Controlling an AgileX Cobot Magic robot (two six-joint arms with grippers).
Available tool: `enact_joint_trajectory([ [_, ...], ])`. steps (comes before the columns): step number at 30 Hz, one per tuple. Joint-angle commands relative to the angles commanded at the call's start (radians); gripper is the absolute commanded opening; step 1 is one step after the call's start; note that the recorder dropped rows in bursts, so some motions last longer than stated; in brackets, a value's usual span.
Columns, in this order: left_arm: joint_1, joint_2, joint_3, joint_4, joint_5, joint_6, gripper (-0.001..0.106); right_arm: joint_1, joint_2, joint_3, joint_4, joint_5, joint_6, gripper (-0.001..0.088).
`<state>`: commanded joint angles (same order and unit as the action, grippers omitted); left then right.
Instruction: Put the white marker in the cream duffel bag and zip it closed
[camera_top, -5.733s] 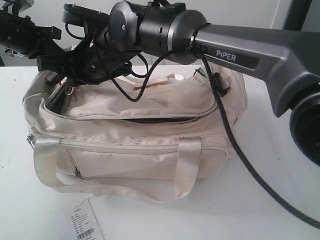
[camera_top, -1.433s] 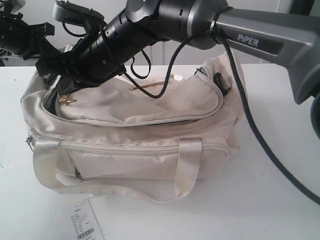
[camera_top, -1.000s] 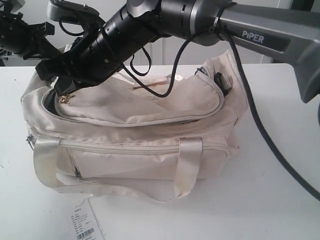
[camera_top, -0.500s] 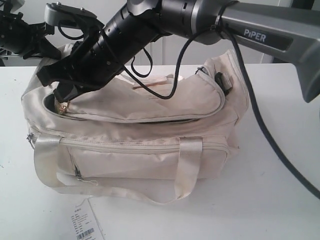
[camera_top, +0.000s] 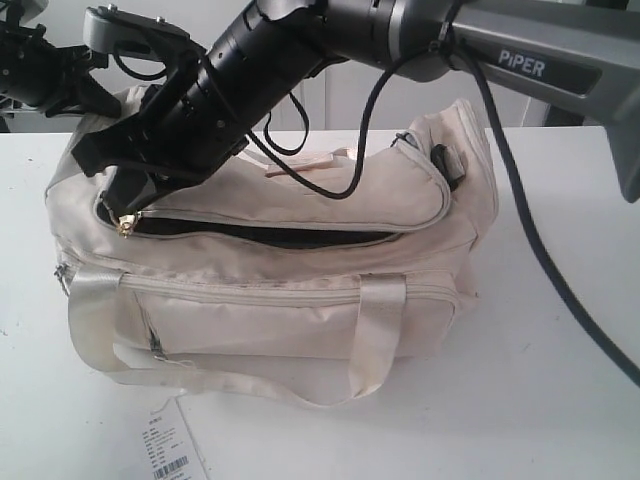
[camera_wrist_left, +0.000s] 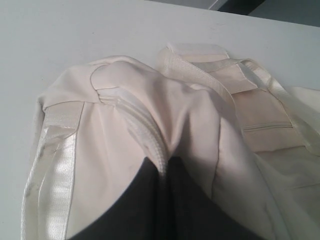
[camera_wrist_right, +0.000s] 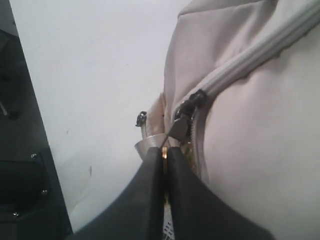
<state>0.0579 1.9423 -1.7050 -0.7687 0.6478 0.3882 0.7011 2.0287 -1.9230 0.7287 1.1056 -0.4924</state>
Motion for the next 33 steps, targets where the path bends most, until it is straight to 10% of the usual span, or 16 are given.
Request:
enact_joint_trajectory([
  [9,0.0,0.0,0.0,0.0,0.002,0.0,0.005,-0.005,0.0,0.0,-0.006,0.016,0.0,0.0],
  [18,0.031,-0.048,-0.004,0.046,0.043,0.0,0.074,-0.005,0.0,0.0,-0.006,-0.02,0.0,0.0],
  [26,0.109,-0.235,0.029,0.098,0.238,0.0,0.058,-0.005,0.0,0.0,-0.008,-0.025,0.0,0.0],
  [33,0.109,-0.446,0.304,0.078,0.222,-0.008,0.055,-0.005,0.0,0.0,-0.008,-0.023,0.0,0.0],
])
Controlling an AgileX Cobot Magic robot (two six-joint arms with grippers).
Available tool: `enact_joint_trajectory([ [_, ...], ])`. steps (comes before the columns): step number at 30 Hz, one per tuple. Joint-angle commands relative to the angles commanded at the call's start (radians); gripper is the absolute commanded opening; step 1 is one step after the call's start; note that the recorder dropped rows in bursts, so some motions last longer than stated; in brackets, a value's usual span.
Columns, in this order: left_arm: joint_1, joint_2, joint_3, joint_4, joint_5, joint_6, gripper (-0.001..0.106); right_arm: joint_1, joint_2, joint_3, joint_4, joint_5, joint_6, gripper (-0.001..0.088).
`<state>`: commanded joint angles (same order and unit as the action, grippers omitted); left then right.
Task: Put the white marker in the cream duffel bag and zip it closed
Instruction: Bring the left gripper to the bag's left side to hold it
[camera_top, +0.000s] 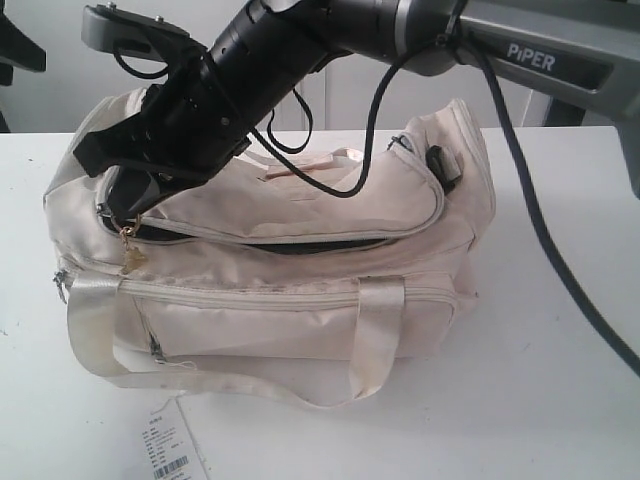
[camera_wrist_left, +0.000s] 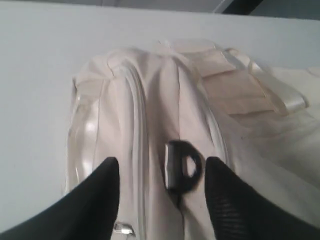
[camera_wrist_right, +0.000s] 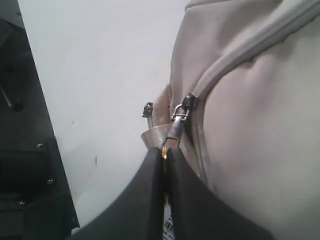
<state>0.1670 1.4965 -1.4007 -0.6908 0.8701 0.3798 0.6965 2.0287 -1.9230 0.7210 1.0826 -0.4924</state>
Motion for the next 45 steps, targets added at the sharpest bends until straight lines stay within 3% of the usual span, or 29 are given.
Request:
enact_joint_trajectory([
  [7,0.0,-0.23,0.288,-0.016,-0.166,-0.024,0.055,0.0,0.0,0.0,0.0,0.012,0.0,0.0],
  [8,0.0,-0.275,0.368,-0.063,-0.202,-0.024,0.055,0.0,0.0,0.0,0.0,0.019,0.0,0.0],
  [11,-0.06,-0.312,0.511,-0.171,-0.34,0.024,0.055,0.0,0.0,0.0,0.0,0.037,0.0,0.0],
  [13,-0.111,-0.308,0.554,-0.168,-0.397,0.045,0.055,0.0,0.0,0.0,0.0,0.05,0.0,0.0],
  [20,-0.14,-0.305,0.608,-0.168,-0.508,0.039,0.055,0.0,0.0,0.006,0.0,0.061,-0.002,0.0],
  [27,-0.14,-0.226,0.609,-0.26,-0.541,0.048,0.055,0.0,0.0,0.006,-0.001,0.061,-0.006,0.0],
  [36,-0.14,-0.168,0.609,-0.486,-0.502,0.281,0.055,0.0,0.0,0.006,-0.001,0.059,-0.006,0.0],
  [39,-0.14,-0.148,0.609,-0.512,-0.496,0.315,0.044,0.0,0.0,0.006,-0.001,0.059,-0.006,0.0],
  [43,-0.14,-0.14,0.609,-0.515,-0.49,0.328,0.0,0.0,0.0,0.006,-0.001,0.061,-0.006,0.0],
  [45,-0.14,-0.14,0.609,-0.536,-0.483,0.346,0.0,0.0,0.0,0.006,-0.001,0.066,-0.006,0.0],
])
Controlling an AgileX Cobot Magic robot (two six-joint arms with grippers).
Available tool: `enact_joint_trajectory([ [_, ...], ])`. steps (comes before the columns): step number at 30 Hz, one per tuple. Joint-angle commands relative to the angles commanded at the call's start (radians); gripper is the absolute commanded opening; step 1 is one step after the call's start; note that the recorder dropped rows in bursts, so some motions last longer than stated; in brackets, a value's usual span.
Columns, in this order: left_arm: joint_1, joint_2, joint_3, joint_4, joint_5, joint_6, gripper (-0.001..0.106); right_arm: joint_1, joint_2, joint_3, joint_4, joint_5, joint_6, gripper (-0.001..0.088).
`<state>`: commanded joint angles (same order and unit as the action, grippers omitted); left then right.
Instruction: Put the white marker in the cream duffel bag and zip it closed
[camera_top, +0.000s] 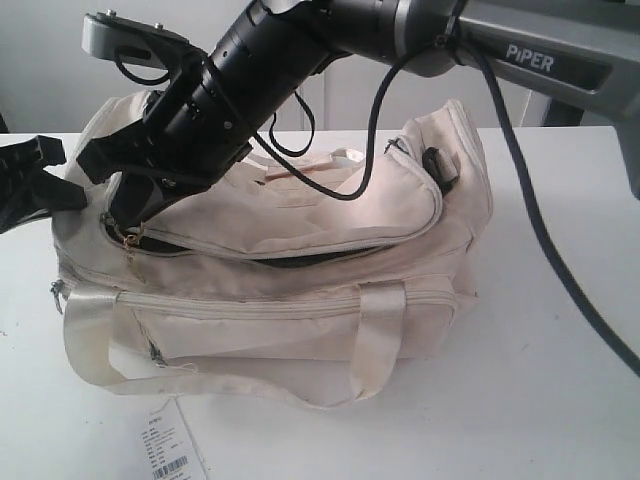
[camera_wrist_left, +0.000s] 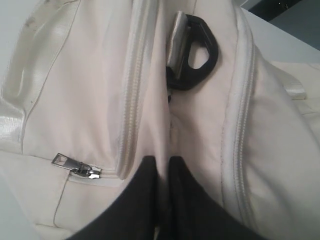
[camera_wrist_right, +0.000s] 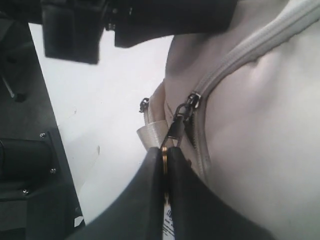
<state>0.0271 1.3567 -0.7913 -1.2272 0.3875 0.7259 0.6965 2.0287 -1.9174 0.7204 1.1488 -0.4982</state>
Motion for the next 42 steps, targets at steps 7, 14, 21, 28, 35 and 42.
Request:
enact_joint_trajectory([
  [7,0.0,0.0,0.0,-0.029,-0.005,0.014,0.0,0.0,0.0,0.0,0.0,0.034,0.005,0.0],
  [14,0.0,0.0,0.0,-0.037,-0.012,0.014,0.0,0.0,0.0,0.0,-0.004,0.072,0.012,0.0],
  [21,0.0,0.0,0.0,-0.039,-0.012,0.014,0.0,0.0,0.0,0.0,-0.056,0.072,0.04,0.0],
  [28,0.0,0.0,0.0,-0.043,-0.012,0.016,0.0,0.0,0.0,0.0,-0.1,0.072,0.076,0.0],
  [35,0.0,0.0,0.0,-0.043,-0.012,0.016,0.0,0.0,0.0,0.0,-0.116,0.072,0.097,0.0],
  [42,0.0,0.0,0.0,-0.043,-0.012,0.016,0.0,0.0,0.0,0.0,-0.135,0.072,0.104,0.0],
])
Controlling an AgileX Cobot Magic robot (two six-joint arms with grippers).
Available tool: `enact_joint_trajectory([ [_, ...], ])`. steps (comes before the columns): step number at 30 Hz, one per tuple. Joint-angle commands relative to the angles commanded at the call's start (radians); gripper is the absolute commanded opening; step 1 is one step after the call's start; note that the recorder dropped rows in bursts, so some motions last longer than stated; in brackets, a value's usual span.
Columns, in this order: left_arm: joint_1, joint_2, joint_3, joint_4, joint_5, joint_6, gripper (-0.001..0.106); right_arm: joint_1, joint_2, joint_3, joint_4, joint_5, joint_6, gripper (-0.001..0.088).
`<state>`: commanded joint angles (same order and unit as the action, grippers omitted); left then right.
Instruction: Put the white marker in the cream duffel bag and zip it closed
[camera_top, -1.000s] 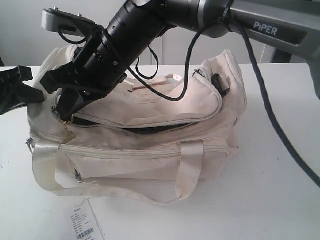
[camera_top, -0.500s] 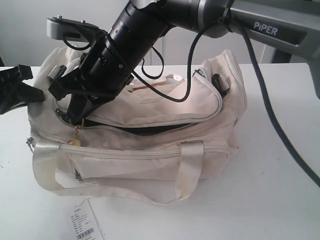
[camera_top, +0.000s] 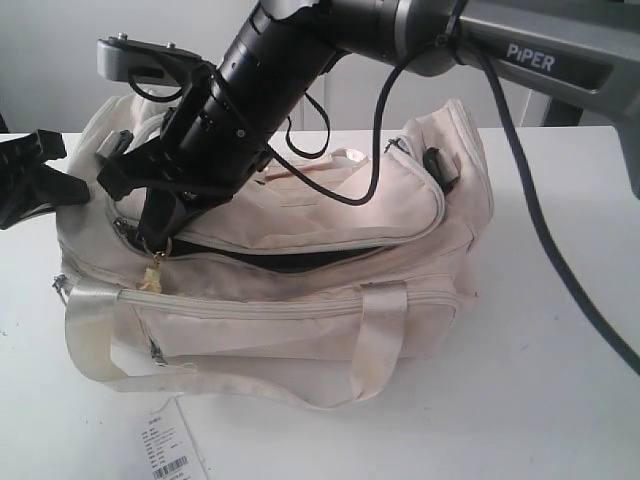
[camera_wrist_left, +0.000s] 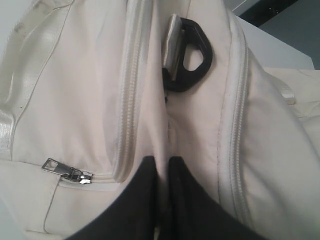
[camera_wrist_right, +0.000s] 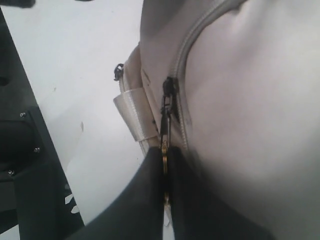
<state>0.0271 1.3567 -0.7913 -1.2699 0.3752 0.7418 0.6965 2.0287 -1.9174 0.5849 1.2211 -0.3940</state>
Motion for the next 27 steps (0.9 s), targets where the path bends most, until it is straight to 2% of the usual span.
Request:
enact_joint_trajectory([
  [7,0.0,0.0,0.0,0.0,0.0,0.0,0.0,0.0,0.0,0.0,-0.042,0.0,0.037,0.0],
  [27,0.0,0.0,0.0,-0.015,0.0,0.021,0.0,0.0,-0.002,0.0,-0.042,0.0,0.11,0.0],
])
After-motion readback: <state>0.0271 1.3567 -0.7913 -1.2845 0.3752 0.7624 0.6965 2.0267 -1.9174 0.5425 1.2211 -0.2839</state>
